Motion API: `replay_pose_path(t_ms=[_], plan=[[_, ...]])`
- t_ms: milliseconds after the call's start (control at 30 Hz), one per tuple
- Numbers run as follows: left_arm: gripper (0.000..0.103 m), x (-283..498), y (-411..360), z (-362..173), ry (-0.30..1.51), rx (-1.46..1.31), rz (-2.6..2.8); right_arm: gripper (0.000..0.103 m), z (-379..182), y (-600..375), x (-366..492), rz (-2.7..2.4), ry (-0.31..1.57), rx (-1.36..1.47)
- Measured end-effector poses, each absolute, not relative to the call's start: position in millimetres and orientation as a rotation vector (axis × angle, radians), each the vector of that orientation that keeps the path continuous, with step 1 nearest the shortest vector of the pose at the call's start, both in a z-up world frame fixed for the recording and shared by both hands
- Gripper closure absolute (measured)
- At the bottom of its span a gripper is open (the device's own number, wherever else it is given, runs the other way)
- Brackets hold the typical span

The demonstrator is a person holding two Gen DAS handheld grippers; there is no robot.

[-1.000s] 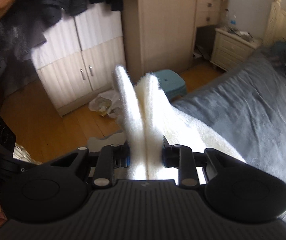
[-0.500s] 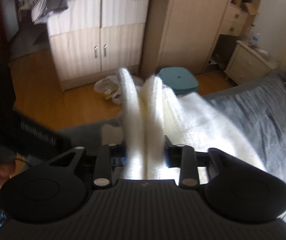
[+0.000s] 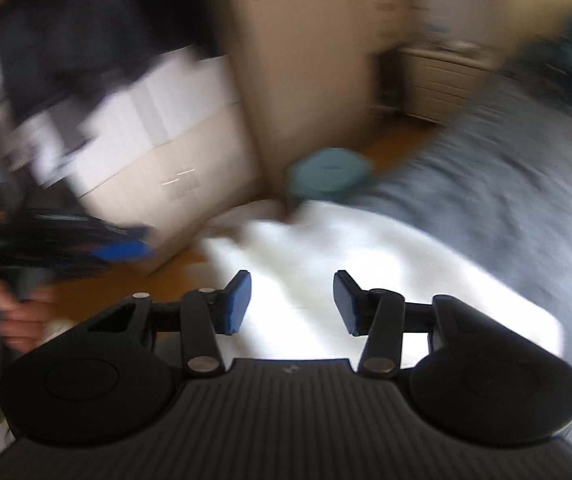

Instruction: Fold clothes

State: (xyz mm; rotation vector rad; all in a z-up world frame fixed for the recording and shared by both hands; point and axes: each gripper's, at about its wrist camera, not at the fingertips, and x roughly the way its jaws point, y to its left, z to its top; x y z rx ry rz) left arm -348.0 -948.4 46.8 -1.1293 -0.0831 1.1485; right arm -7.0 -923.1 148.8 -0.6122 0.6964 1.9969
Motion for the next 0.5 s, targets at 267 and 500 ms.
replay_pose_path(t_ms=[267, 500], plan=[[0.077, -243, -909, 26, 0.403, -1.012, 1.016, 0.076, 76, -970, 14, 1.847, 0.962, -0.580], [0.078, -241, -909, 19, 0.477, -0.997, 1.062, 0.076, 113, -1012, 41, 1.793, 0.736, -0.472]])
